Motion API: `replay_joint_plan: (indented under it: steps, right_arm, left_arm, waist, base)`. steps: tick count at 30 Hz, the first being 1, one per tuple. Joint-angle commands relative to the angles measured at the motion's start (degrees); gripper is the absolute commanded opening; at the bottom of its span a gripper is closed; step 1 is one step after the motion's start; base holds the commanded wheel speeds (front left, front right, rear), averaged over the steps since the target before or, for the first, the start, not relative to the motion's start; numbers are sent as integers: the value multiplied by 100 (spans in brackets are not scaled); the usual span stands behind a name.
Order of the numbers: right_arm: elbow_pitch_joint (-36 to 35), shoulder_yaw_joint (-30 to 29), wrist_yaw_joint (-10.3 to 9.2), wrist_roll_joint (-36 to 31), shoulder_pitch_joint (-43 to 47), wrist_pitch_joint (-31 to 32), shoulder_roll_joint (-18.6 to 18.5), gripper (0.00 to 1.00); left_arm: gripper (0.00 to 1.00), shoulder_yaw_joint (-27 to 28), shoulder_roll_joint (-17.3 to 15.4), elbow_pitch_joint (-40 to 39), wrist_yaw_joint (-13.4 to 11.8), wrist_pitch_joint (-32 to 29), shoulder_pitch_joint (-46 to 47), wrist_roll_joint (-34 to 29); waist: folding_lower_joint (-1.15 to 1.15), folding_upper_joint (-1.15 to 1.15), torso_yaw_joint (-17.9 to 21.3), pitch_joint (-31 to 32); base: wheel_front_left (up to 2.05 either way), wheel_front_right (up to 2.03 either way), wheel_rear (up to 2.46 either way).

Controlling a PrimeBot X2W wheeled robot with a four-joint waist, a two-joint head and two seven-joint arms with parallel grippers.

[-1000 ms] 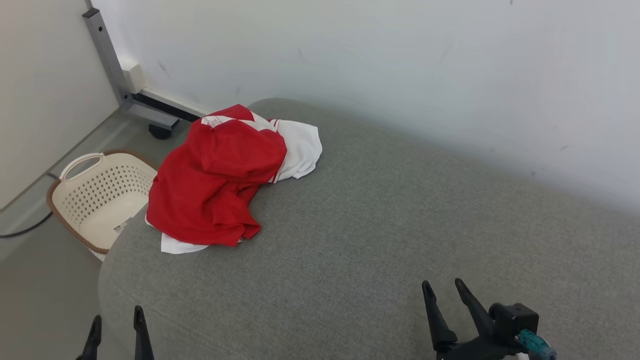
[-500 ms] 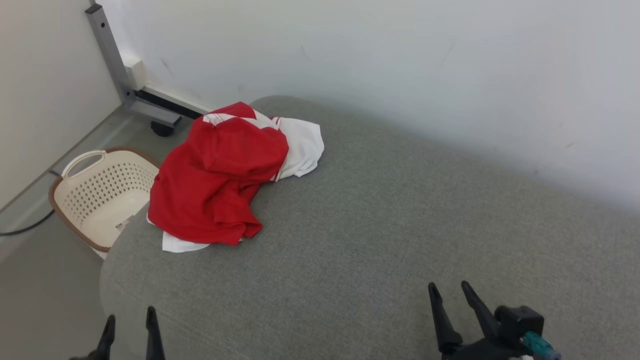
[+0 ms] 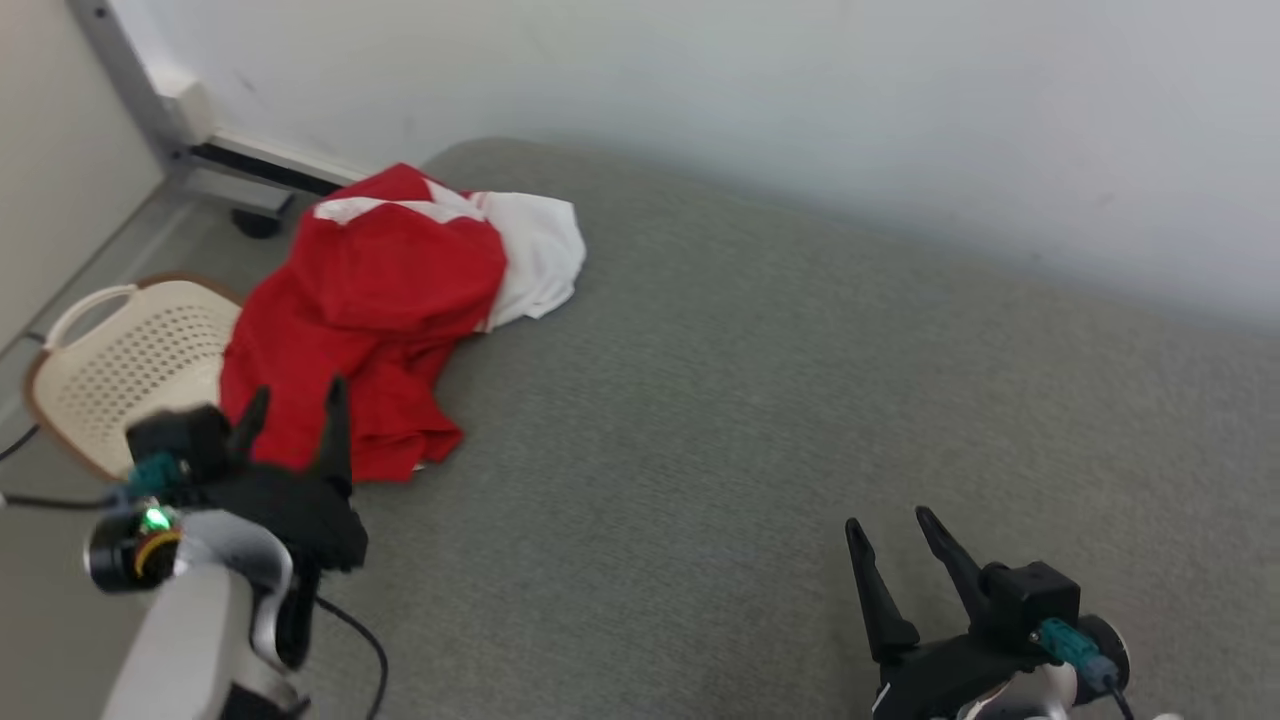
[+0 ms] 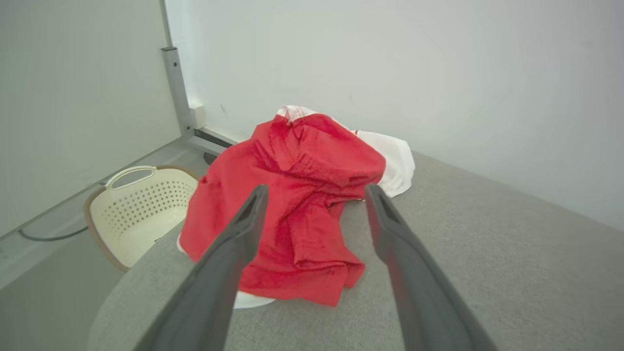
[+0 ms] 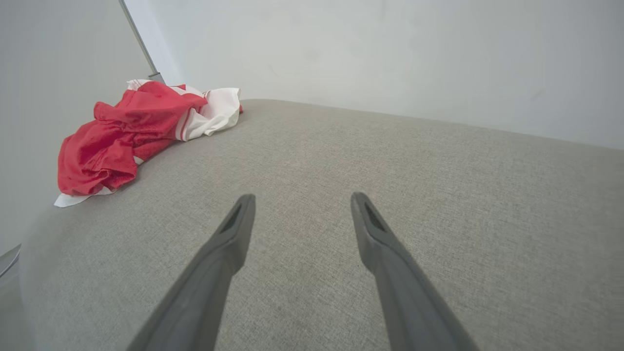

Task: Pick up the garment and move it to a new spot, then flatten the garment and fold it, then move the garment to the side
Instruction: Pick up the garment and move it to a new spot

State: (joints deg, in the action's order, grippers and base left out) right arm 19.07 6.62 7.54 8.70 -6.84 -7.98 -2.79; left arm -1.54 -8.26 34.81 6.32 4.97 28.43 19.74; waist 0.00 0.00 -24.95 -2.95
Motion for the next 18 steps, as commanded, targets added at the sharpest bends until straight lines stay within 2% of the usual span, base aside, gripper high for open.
replay_joint_plan:
  steps: [1,8,13,18]
  right_arm:
    - [-143,8,-10,-105,-8,87,-16,100]
    - [-1183,17,-10,-302,46,564,-276,100]
    - [-1965,-70,-10,-340,124,836,-420,100]
    - [-2421,-269,-10,-359,339,944,-373,100]
  left_arm:
    - [100,-17,-91,193,57,-144,271,135]
    - [100,-61,-669,1049,118,-847,1385,498]
    - [100,-68,-1030,1460,97,-1432,1924,611]
    - [100,-79,-1361,1772,-145,-1819,2269,505]
  waist:
    - [0,0,668,-598]
    - [0,0,1399,-1338]
    - [0,0,1724,-1879]
    - [0,0,1891,-2237]
  base:
    - [0,0,0]
    - [0,0,0]
    - [0,0,0]
    - [0,0,0]
